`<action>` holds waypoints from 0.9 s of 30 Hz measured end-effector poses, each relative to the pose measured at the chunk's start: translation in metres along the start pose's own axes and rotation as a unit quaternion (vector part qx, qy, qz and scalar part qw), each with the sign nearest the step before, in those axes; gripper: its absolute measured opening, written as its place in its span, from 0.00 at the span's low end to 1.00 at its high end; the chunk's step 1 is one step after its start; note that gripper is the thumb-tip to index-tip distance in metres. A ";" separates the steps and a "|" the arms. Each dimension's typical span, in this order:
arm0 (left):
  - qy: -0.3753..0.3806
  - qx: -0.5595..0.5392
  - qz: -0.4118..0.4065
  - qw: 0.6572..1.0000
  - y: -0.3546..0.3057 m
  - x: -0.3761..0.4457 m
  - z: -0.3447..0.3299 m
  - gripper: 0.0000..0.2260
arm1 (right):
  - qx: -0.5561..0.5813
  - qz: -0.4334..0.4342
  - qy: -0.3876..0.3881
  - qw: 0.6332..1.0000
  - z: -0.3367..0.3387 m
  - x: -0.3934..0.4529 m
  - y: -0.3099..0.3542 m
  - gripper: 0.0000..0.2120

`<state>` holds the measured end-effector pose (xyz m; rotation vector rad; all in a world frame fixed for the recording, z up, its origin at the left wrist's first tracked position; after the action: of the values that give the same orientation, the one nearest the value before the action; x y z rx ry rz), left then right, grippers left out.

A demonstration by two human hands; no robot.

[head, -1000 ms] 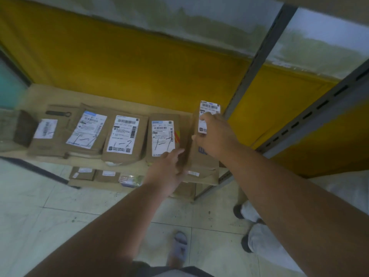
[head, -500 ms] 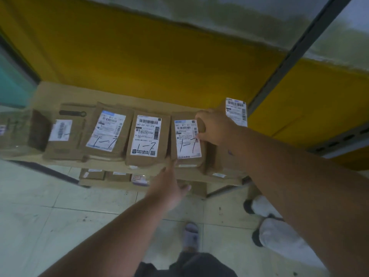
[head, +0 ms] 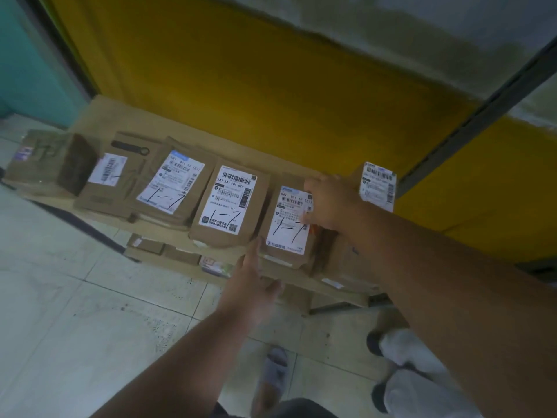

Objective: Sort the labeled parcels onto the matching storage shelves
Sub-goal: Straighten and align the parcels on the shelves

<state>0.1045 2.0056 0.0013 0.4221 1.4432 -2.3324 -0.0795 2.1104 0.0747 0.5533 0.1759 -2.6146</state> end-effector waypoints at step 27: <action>0.174 -0.025 -0.057 0.983 -0.067 -0.018 -0.082 0.28 | 0.073 -0.166 0.016 0.983 0.005 -0.076 -0.098 0.40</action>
<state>0.0956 2.1091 0.0265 0.7842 1.7195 -2.3923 -0.0645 2.2276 0.1135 0.6656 0.0914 -2.9609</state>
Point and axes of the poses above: each hand's wrist, its own x-axis towards the middle knuckle, its own z-axis out of the back of the hand, y = z × x, the point moved 10 cm from there along x, towards the middle knuckle, and after that the axes turned 2 degrees about y, right-handed, at the moved point
